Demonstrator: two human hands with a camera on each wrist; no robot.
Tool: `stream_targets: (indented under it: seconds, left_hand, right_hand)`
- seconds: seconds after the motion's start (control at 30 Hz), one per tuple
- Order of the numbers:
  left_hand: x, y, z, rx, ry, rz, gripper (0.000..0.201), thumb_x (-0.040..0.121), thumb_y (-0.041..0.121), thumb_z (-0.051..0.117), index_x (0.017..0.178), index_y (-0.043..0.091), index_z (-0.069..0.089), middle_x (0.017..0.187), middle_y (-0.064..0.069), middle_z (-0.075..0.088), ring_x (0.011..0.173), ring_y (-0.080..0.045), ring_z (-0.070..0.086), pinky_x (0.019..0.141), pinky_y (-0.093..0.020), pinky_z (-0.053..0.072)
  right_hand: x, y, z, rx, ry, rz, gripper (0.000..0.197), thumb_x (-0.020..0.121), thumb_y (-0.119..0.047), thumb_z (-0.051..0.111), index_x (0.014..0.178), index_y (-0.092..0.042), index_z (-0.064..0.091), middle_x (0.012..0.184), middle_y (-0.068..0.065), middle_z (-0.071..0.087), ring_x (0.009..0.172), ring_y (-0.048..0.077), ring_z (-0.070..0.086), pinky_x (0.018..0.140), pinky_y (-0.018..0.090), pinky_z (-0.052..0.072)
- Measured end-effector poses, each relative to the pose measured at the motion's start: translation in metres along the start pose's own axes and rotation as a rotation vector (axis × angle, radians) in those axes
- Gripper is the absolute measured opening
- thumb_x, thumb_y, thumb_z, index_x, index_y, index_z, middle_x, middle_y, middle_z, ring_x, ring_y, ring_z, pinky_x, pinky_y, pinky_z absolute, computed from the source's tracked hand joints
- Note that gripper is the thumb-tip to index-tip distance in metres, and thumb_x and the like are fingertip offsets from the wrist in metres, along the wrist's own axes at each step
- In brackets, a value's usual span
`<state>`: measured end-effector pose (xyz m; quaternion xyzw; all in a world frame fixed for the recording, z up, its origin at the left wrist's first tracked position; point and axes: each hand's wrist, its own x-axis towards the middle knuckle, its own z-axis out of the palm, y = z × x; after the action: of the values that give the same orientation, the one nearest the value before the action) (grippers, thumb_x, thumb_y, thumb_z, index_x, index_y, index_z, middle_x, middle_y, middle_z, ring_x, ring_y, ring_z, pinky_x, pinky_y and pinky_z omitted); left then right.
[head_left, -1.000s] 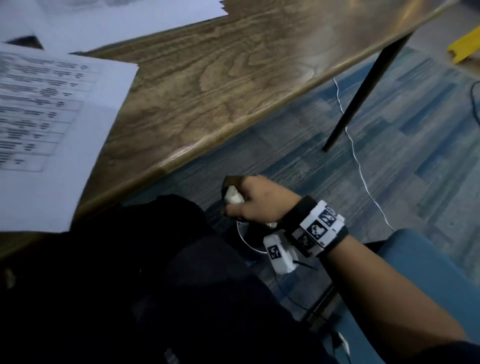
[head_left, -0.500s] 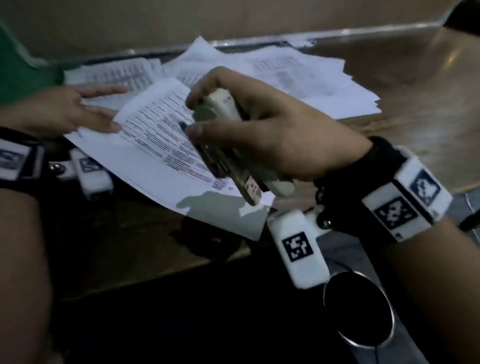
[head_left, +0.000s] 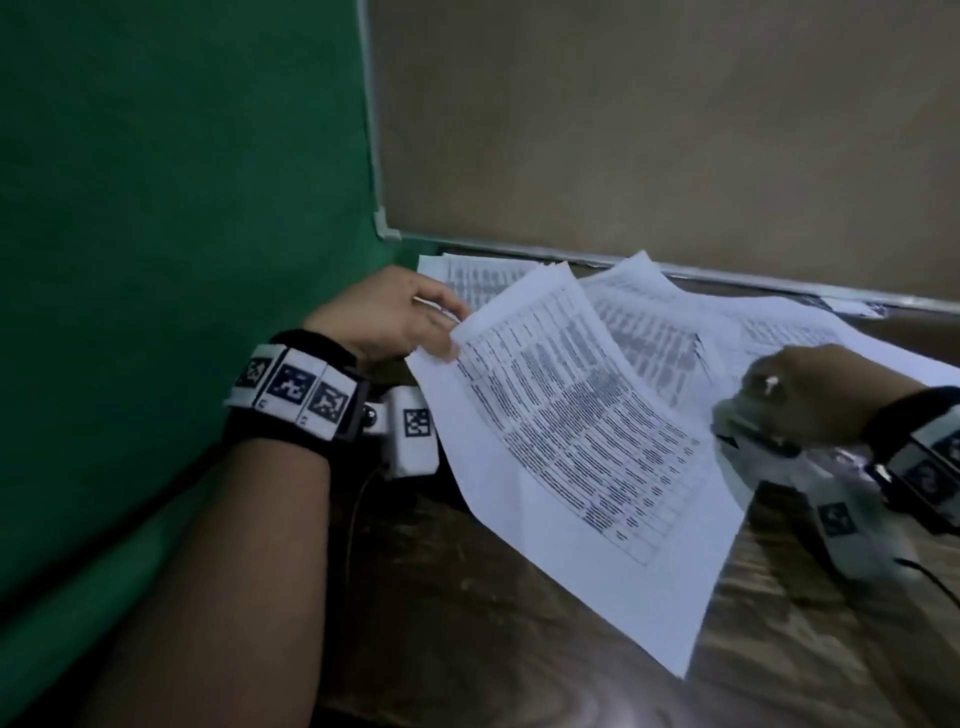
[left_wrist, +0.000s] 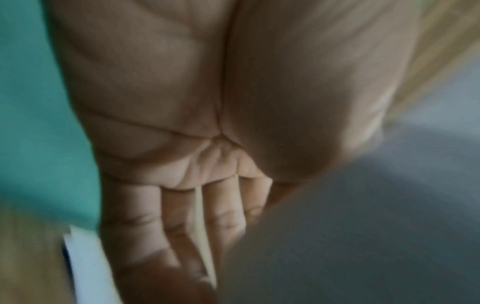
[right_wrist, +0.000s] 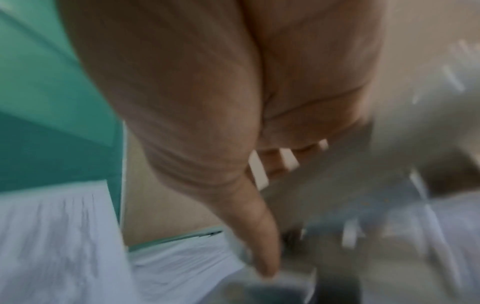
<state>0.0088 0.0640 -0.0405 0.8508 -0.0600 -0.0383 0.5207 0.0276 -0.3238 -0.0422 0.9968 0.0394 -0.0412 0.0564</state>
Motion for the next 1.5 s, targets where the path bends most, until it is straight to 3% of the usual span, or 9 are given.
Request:
stream_targets:
  seconds: [0.17,0.3,0.47,0.6,0.77,0.87,0.93,1.0,1.5]
  left_hand:
    - [-0.003,0.005,0.002,-0.385,-0.022,0.069,0.031,0.085,-0.019,0.061,0.101,0.005,0.072,0.084,-0.01,0.079,0.065,-0.019,0.075,0.061,-0.027,0.062]
    - [0.0,0.013,0.012,-0.588,-0.045,0.135,0.03,0.083,-0.015,0.062,0.104,0.003,0.071,0.085,-0.009,0.078,0.067,-0.019,0.075,0.061,-0.028,0.062]
    - [0.011,0.01,0.012,-0.744,-0.111,0.198,0.034,0.064,0.003,0.075,0.093,0.018,0.083,0.093,-0.007,0.079,0.078,-0.02,0.077,0.067,-0.031,0.062]
    - [0.013,0.008,0.014,-0.859,-0.151,0.249,0.047,0.058,0.043,0.095,0.097,0.018,0.084,0.104,-0.004,0.079,0.091,-0.019,0.077,0.071,-0.031,0.062]
    - [0.013,0.01,0.022,-1.07,-0.039,0.187,0.095,0.077,0.081,0.054,0.137,0.009,0.064,0.136,-0.017,0.066,0.127,-0.037,0.063,0.099,-0.053,0.056]
    - [0.017,0.017,0.037,-0.814,0.037,0.222,0.086,0.076,0.046,0.086,0.144,0.005,0.053,0.137,-0.017,0.066,0.124,-0.038,0.062,0.1,-0.052,0.054]
    - [0.02,0.027,0.056,-0.6,0.149,0.31,0.031,0.094,0.01,0.072,0.124,0.011,0.065,0.115,-0.005,0.077,0.11,-0.028,0.068,0.094,-0.046,0.057]
    - [0.021,0.032,0.072,-0.452,0.293,0.365,0.03,0.099,-0.003,0.06,0.113,0.023,0.067,0.106,0.006,0.08,0.104,-0.019,0.073,0.096,-0.043,0.059]
    - [0.013,0.043,0.082,-0.33,0.544,0.536,0.033,0.088,0.047,0.059,0.118,0.058,0.054,0.129,0.004,0.07,0.123,-0.019,0.066,0.11,-0.057,0.048]
  right_hand:
    - [0.005,0.004,-0.004,0.06,-0.039,-0.033,0.069,0.084,-0.056,0.071,0.145,-0.03,0.051,0.142,0.004,0.061,0.128,0.025,0.058,0.106,0.035,0.043]
    - [-0.003,-0.013,-0.024,0.974,0.027,-0.291,0.124,0.029,-0.07,0.095,0.141,-0.038,0.056,0.123,-0.007,0.073,0.118,0.009,0.067,0.104,0.034,0.046]
    - [0.009,-0.041,-0.014,1.308,-0.059,-0.338,0.071,0.056,-0.022,0.094,0.121,-0.007,0.068,0.083,0.018,0.058,0.055,0.025,0.047,0.044,0.025,0.034]
    - [0.014,-0.037,-0.002,1.725,-0.155,-0.331,0.06,0.068,0.002,0.083,0.125,0.004,0.064,0.103,0.03,0.071,0.075,0.038,0.071,0.064,0.039,0.061]
    - [0.008,-0.031,-0.004,1.773,0.392,-0.322,0.03,0.074,-0.011,0.078,0.104,-0.01,0.079,0.105,0.013,0.079,0.087,0.024,0.075,0.073,0.033,0.064]
    - [0.001,-0.03,-0.006,1.561,0.714,-0.33,0.015,0.088,-0.004,0.075,0.095,-0.018,0.077,0.092,-0.006,0.081,0.081,0.009,0.074,0.072,0.022,0.061]
    - [-0.006,-0.033,-0.007,1.487,0.78,-0.385,0.019,0.092,-0.002,0.071,0.098,-0.019,0.074,0.091,-0.01,0.079,0.079,0.006,0.072,0.07,0.018,0.058]
    - [-0.01,-0.038,-0.004,1.467,0.786,-0.432,0.018,0.094,-0.001,0.068,0.105,-0.015,0.07,0.093,-0.01,0.078,0.081,0.004,0.071,0.072,0.018,0.057]
    - [-0.016,-0.049,0.005,1.569,0.579,-0.5,0.035,0.088,-0.017,0.066,0.123,-0.013,0.064,0.112,-0.001,0.078,0.102,0.015,0.075,0.08,0.024,0.061]
